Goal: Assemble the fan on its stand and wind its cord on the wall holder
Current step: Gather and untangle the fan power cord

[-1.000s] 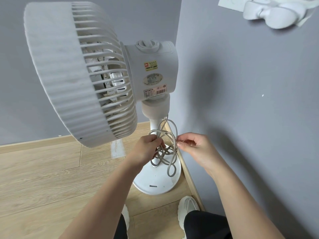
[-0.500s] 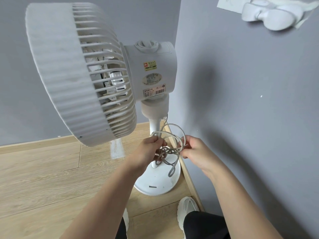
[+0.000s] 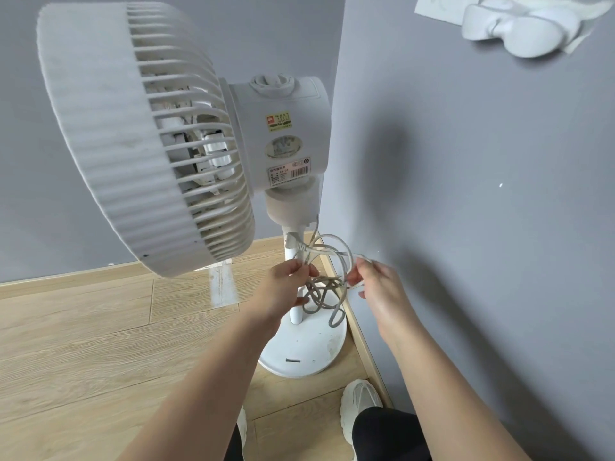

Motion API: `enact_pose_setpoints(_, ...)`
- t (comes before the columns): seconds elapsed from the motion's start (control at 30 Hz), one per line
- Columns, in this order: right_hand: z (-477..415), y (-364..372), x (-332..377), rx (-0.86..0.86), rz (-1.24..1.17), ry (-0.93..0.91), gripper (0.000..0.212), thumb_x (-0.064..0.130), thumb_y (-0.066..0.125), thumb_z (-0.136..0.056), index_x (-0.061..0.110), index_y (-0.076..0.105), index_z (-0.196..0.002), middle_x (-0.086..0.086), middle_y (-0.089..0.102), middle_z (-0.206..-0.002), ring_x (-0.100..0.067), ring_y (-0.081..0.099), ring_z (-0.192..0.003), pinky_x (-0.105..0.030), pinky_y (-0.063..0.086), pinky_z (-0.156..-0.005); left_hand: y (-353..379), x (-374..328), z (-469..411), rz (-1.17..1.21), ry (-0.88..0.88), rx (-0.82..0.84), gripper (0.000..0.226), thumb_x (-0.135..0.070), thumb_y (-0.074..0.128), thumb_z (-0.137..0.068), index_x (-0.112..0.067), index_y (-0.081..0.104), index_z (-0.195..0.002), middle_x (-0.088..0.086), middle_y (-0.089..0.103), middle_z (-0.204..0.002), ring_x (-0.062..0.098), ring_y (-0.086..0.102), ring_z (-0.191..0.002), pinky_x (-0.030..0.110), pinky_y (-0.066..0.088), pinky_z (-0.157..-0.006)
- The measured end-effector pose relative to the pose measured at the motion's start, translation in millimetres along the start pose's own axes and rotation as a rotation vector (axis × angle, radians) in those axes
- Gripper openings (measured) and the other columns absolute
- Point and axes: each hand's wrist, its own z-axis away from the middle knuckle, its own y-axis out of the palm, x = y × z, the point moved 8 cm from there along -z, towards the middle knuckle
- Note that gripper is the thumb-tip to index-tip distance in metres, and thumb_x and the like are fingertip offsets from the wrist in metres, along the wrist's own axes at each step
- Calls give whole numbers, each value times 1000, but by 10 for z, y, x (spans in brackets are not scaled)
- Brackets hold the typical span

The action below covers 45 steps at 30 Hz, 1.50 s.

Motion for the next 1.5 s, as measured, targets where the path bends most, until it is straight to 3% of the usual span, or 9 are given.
enact_pose_setpoints(0.07, -2, 3, 89, 22, -163, -76, 31, -4, 46, -94, 15, 63, -77, 0, 54, -61, -4, 52, -53, -16, 44, -62, -73, -90, -18, -266, 103, -126, 22, -8, 50, -94, -9, 65, -77, 3, 59, -86, 3, 56, -71, 13, 41, -64)
enact_pose_setpoints(0.2, 64, 147, 149, 257, -73, -87, 24, -7, 51, -88, 11, 65, -81, 3, 47, -47, -16, 44, -51, -36, 43, -69, -228, -92, -6, -541, 107, -281, 11, -14, 56, -88, -11, 66, -88, 4, 55, -101, 16, 53, -76, 24, 37, -64)
enact_pose_setpoints(0.33, 178, 274, 149, 419, 202, -141, 21, 14, 52, -96, 25, 65, -84, 12, 39, -40, -10, 34, -40, -29, 39, -59, -206, -116, 52, -476, 113, -241, 16, -4, 53, -82, -17, 60, -77, 2, 65, -77, 22, 62, -75, 31, 50, -67)
enact_pose_setpoints(0.43, 185, 285, 170, 471, 270, -206, 25, 11, 46, -100, 24, 62, -86, 7, 55, -50, -10, 48, -44, -25, 45, -62, -223, -99, 68, -308, 87, -244, 20, 4, 50, -83, -13, 60, -76, 9, 69, -73, 23, 66, -66, 37, 57, -70)
enact_pose_setpoints(0.63, 131, 97, 249, 427, 131, -243, 26, 1, 43, -100, 14, 65, -94, 7, 44, -62, -1, 41, -50, -26, 46, -63, -334, 64, 13, 135, -62, -184, 21, 14, 46, -90, -1, 61, -87, 9, 68, -68, 16, 67, -54, 27, 58, -57)
enact_pose_setpoints(0.93, 98, 26, 255, 299, -78, -167, 20, 6, 40, -102, 11, 55, -89, 11, 29, -44, -9, 26, -41, -25, 43, -58, -341, 61, 10, 44, -60, -178, 16, 12, 47, -90, -1, 57, -92, 17, 70, -92, 14, 69, -59, 24, 57, -59)
enact_pose_setpoints(1.3, 34, -103, 277, 120, -325, -225, 19, 6, 37, -103, 18, 41, -88, -2, 70, -63, -11, 53, -52, -19, 46, -57, -254, 121, 39, 156, -193, -113, 28, 15, 29, -90, -8, 43, -82, 16, 65, -85, 31, 68, -73, 44, 58, -66)
enact_pose_setpoints(1.4, 14, -125, 238, 112, -151, -215, 22, 4, 49, -98, 20, 49, -83, 3, 69, -79, -1, 56, -63, -18, 45, -63, -264, 116, 38, 141, -178, -112, 34, 21, 27, -84, -7, 46, -83, 12, 64, -82, 30, 69, -77, 44, 59, -69)
enact_pose_setpoints(1.5, 9, -142, 153, 103, 79, -159, 22, 4, 63, -89, 20, 59, -75, 8, 55, -69, 6, 48, -53, -17, 38, -62, -279, 112, 31, 108, -150, -120, 40, 24, 26, -79, -3, 54, -86, 18, 64, -89, 30, 69, -82, 42, 60, -69)
